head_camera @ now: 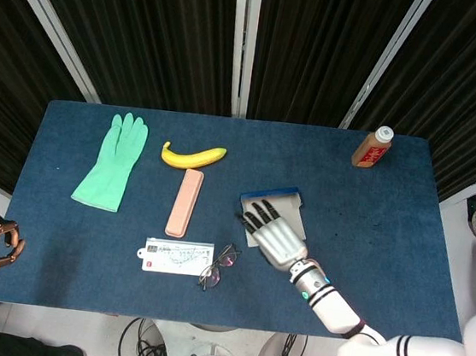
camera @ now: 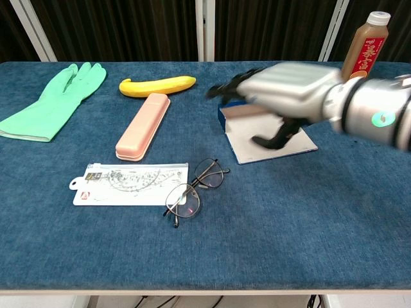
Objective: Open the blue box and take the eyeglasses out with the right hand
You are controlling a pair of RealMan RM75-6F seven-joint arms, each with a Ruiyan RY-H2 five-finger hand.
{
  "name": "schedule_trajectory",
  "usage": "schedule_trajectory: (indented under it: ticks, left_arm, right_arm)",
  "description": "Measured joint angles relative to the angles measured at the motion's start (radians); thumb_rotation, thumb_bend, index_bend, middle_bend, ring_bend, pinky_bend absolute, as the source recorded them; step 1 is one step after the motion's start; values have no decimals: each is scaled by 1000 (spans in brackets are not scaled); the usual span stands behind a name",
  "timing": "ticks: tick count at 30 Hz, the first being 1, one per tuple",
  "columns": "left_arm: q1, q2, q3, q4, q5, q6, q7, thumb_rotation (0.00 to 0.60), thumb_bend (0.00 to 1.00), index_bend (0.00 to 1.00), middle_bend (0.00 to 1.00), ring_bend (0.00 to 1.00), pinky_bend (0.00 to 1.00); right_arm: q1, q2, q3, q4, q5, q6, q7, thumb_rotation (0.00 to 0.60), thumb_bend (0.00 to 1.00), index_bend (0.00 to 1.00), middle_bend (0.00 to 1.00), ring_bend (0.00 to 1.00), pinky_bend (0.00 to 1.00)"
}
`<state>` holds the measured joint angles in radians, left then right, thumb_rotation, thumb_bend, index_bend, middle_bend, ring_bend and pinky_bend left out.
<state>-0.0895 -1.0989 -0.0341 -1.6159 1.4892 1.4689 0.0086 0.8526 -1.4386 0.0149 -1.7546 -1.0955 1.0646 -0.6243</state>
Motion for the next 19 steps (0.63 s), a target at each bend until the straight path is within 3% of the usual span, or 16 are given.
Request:
schedule_trajectory:
  ticks: [5,13,19]
  left_arm:
    - [2,-3,0,-1,1,5,8,600,373,661,664,428,367]
    - [3,-7,-1,1,0,7,21,600,373,661,664,429,367]
    - [4,-9,-1,2,1,11,29,600,373,661,664,429,367]
  right_arm:
    - [-153,100,-49,-44,-79,214,32,600,363,7,93,0,0]
    - [-449,209,-142,-46,-243,543,199,600,176,0,74,0,0]
    - [-604,267,-187,-24,-325,662,346,600,176,0,73,0,0]
